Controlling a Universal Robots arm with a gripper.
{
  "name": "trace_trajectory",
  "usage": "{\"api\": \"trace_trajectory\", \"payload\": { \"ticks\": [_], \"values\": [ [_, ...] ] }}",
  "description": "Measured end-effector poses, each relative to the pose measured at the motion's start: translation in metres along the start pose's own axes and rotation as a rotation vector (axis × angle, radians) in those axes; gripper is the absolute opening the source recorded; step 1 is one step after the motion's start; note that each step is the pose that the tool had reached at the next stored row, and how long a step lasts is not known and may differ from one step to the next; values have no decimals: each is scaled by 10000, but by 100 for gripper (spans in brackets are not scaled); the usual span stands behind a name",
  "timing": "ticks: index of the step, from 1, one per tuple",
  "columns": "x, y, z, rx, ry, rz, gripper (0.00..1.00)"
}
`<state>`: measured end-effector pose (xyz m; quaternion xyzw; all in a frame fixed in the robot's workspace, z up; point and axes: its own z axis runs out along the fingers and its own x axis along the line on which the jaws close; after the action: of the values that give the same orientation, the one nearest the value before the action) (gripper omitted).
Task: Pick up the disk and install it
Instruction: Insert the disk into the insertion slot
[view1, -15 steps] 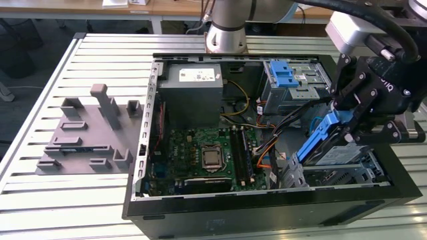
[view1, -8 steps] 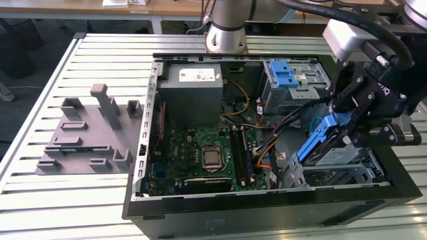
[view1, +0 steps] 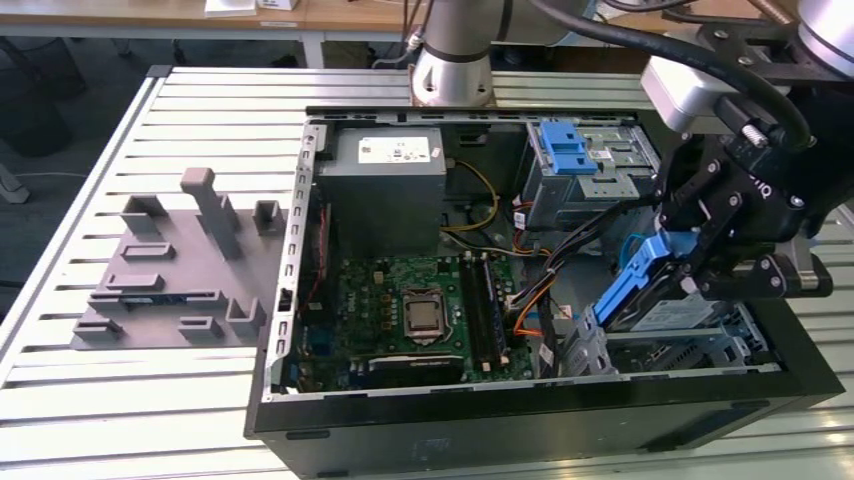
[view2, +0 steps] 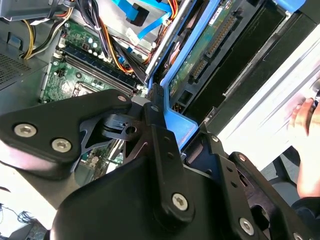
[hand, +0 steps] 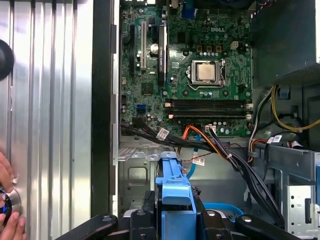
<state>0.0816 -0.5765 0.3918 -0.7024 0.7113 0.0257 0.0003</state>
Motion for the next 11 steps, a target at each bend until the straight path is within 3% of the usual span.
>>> {"api": "trace_trajectory", "payload": {
  "ticks": [11],
  "values": [
    [3,-3,65,1,-1,0,37]
  ]
}}
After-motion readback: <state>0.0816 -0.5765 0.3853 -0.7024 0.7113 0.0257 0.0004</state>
